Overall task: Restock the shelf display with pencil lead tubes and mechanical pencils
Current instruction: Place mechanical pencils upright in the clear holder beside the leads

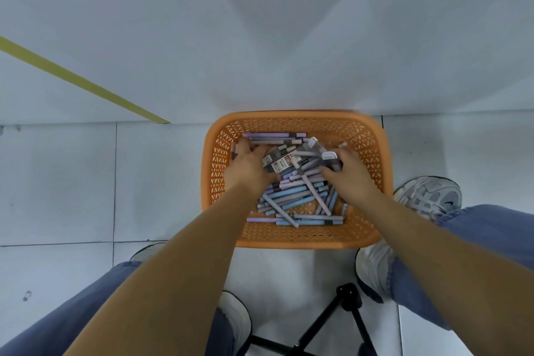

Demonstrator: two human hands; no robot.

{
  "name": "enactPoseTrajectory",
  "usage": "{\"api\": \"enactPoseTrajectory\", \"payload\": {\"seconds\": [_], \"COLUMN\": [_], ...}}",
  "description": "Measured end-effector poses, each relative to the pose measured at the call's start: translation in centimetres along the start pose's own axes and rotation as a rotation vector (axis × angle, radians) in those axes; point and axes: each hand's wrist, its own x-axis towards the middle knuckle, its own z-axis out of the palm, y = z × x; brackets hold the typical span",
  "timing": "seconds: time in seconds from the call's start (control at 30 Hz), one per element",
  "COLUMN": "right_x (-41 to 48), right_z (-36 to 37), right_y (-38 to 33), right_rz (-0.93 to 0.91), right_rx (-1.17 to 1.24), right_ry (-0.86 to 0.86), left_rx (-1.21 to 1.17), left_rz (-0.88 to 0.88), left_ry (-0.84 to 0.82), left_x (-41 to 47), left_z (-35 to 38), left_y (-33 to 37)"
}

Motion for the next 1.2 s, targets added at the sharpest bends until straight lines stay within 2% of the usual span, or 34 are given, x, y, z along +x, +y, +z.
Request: {"api": "enactPoseTrajectory", "payload": {"seconds": [0.13,0.3,0.47,0.63,0.87,0.97,1.07,1.2], "right_x": [-0.6,-1.2,-2.4,-6.4,-13.8,-16.9,-19.7,-23.2], "right_z": [-0.5,-1.9,-3.9,-6.2,-11.8,-15.0,-18.2,-21.7], "right_y": [0.6,0.0,-3.7,-9.1,-18.2,-21.7,-24.5,-28.1], "right_rz": [0.068,0.038,-0.056,-0.259,-0.521,-0.608,-0.735,-0.896], "right_rx": [0.174,0.169,0.137,0.233,0.354,0.363,0.433,0.421], "right_ry": [-0.001,0.031,0.021,0.01,0.03,0.083,0.144,0.203], "left_rx": [-0.059,-0.541,-0.89,-1.075,-1.193,-1.213,-1.205,-1.195], "left_rz": [-0.032,-0.087,-0.15,-0.01,0.285,0.394,0.486,0.546], "left_ry": [0.018,-0.039,-0.099,-0.088,-0.161,-0.131,-0.033,0.06], "left_x": [-0.1,-1.7,-5.5,-9.8,-16.9,-20.0,-22.7,-25.1], "left_z": [0.0,-1.3,-4.9,-11.1,-19.0,-22.4,-25.9,-30.0], "left_y": [0.0,-1.6,-2.0,0.0,5.8,8.5,10.9,13.8]}}
